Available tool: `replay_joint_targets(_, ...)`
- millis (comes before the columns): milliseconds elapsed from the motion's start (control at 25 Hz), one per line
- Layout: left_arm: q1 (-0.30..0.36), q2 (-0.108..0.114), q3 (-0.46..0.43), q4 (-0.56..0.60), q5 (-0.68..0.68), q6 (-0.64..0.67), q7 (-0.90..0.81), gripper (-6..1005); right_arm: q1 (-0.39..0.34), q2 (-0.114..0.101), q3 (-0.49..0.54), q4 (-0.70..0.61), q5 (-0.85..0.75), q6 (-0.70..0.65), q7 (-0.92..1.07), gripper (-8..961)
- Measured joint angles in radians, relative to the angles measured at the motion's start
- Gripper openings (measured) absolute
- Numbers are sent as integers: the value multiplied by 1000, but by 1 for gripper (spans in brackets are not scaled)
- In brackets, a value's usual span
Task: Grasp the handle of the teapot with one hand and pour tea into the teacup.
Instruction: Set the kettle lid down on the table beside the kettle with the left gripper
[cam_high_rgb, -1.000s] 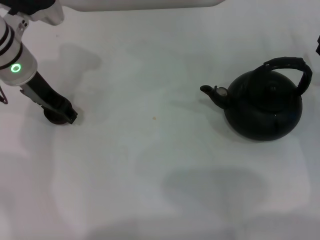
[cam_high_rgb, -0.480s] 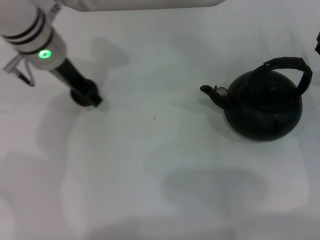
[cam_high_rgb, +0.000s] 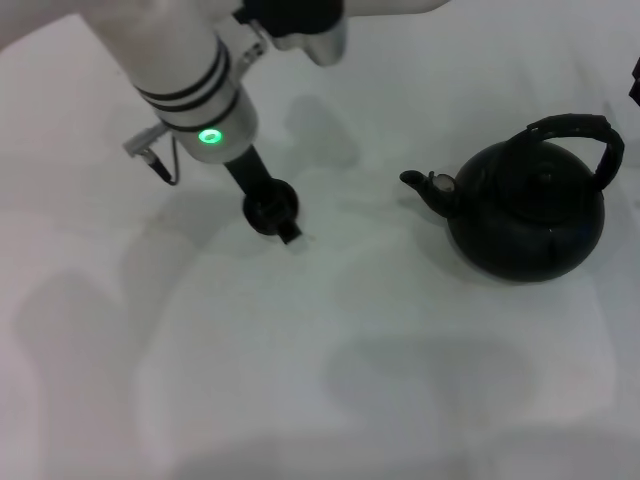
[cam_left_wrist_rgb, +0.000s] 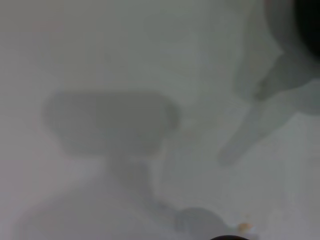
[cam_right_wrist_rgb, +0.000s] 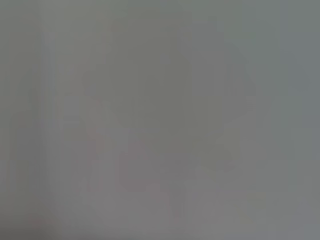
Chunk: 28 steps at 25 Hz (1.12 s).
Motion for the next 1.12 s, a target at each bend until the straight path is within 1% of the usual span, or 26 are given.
replay_joint_targets(120, -7, -1, 42, 2, -41, -11, -2, 700, 1, 0, 1, 0, 0, 0, 0, 876)
replay_joint_targets(240, 0, -3, 85, 1, -53, -43, -11, 699, 1, 0, 2, 0, 0, 0, 0, 876)
replay_joint_targets(320, 1, -4, 94, 0, -55, -47, -14, 699, 0, 0, 1, 0, 0, 1, 0, 876)
replay_joint_targets(440, 2, -4, 130, -9, -55, -66, -24, 700, 0, 0, 3, 0, 0, 1, 0, 876)
replay_joint_targets(640, 2, -4, 141, -32, -56, -89, -25, 704, 0, 1, 1, 0, 0, 2, 0, 875)
replay_joint_targets(1120, 5, -4, 164, -32, -62, -91, -17, 713, 0, 3, -4, 0, 0, 2, 8, 875)
